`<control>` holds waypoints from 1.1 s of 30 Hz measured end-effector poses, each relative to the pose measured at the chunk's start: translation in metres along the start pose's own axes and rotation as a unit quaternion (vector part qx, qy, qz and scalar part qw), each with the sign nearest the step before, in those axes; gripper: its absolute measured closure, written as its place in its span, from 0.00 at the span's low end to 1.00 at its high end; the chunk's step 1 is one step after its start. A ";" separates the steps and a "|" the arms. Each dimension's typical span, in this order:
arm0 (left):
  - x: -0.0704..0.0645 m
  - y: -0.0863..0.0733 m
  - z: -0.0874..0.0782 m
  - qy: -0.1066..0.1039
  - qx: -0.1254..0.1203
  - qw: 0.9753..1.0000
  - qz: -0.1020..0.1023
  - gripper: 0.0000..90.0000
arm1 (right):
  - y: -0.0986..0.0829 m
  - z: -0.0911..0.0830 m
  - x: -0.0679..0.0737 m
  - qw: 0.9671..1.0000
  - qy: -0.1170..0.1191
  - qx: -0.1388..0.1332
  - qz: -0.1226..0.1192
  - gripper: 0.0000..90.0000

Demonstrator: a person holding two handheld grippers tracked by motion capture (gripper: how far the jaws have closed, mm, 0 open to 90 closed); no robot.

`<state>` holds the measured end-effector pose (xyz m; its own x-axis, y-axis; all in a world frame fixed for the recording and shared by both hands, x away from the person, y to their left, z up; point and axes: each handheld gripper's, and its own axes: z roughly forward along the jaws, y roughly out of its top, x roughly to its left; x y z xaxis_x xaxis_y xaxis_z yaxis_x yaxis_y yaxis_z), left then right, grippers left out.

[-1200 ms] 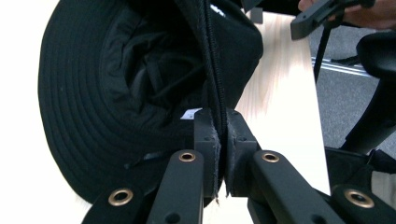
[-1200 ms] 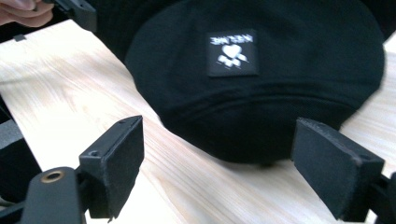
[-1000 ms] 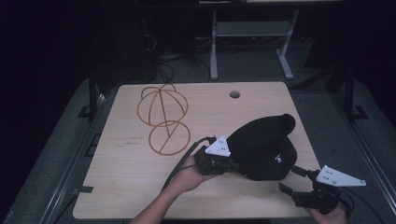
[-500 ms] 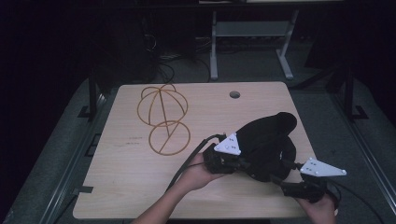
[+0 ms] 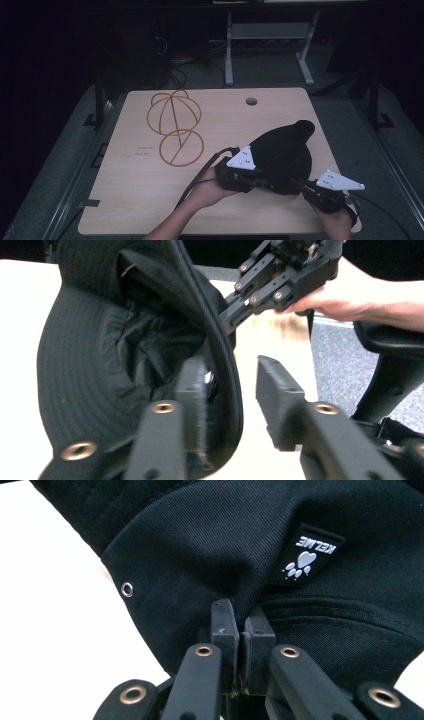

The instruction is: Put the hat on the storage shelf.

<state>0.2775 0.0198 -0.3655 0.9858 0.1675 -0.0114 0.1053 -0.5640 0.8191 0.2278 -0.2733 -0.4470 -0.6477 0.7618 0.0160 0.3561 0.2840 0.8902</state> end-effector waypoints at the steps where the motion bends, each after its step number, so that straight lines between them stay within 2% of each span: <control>1: 0.000 0.000 0.000 0.000 0.000 1.000 0.000 0.65 | 0.000 0.000 0.000 1.000 0.000 0.000 0.000 0.96; 2: 0.000 -0.003 -0.006 0.001 -0.002 1.000 0.000 0.61 | 0.000 0.000 0.001 1.000 0.000 -0.001 0.008 0.96; 4: 0.000 -0.004 -0.010 0.002 -0.004 1.000 -0.002 0.58 | 0.000 0.000 0.001 1.000 0.001 -0.002 0.008 0.96; 6: 0.000 -0.010 -0.019 0.005 -0.009 1.000 -0.003 0.50 | 0.000 -0.001 0.000 1.000 0.002 -0.003 0.010 0.96; 13: -0.002 -0.030 -0.037 0.015 -0.007 1.000 -0.013 0.42 | 0.000 -0.004 0.000 1.000 0.006 -0.012 0.019 0.96; 16: -0.001 -0.042 -0.042 0.025 -0.002 1.000 -0.017 0.41 | 0.000 -0.005 -0.002 1.000 0.009 -0.013 0.021 0.97; 18: 0.002 -0.056 -0.046 0.032 0.000 0.999 -0.030 0.40 | 0.002 -0.006 -0.004 0.999 0.012 -0.015 0.026 0.97; 19: 0.002 -0.056 -0.046 0.032 0.000 0.999 -0.030 0.40 | 0.002 -0.006 -0.004 0.999 0.012 -0.015 0.026 0.97; 22: 0.006 -0.072 -0.049 0.042 0.001 0.998 -0.045 0.40 | 0.005 -0.008 -0.004 1.000 0.014 -0.015 0.020 0.97; 28: 0.010 -0.094 -0.053 0.044 -0.010 0.996 -0.072 0.40 | 0.016 -0.013 -0.005 0.999 0.012 -0.028 0.014 0.98; 33: 0.009 -0.105 -0.058 0.063 -0.008 0.995 -0.073 0.40 | 0.026 -0.016 -0.007 0.999 0.016 -0.030 0.013 0.98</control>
<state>0.2680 0.1275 -0.4185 0.9357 0.3478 -0.0599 0.2437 -0.5139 0.8225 0.2304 -0.2810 -0.4169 -0.6601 0.7492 0.0539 0.3338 0.2283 0.9146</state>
